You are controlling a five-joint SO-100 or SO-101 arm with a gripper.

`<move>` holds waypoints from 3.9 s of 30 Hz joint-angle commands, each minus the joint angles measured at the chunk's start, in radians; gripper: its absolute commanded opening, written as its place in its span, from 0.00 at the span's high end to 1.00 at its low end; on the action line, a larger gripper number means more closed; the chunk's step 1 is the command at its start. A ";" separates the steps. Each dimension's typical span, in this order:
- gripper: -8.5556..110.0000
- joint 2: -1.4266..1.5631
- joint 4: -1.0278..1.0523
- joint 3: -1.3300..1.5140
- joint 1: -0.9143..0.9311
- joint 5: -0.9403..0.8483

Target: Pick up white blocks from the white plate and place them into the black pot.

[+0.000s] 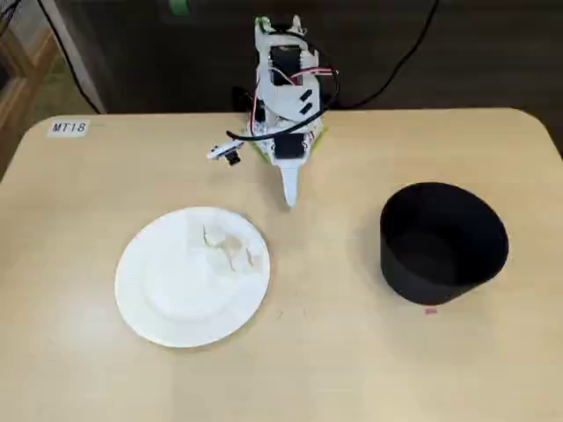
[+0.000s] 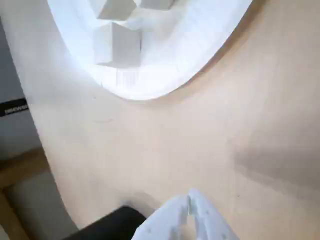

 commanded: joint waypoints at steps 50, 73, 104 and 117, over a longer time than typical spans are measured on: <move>0.95 -1.402 0.463 -1.425 0.747 -0.430; 0.67 -1.634 0.453 -1.344 0.710 -0.574; 0.60 -1.818 0.284 -1.356 0.660 -0.586; 0.65 -1.890 0.196 -1.356 0.635 -0.532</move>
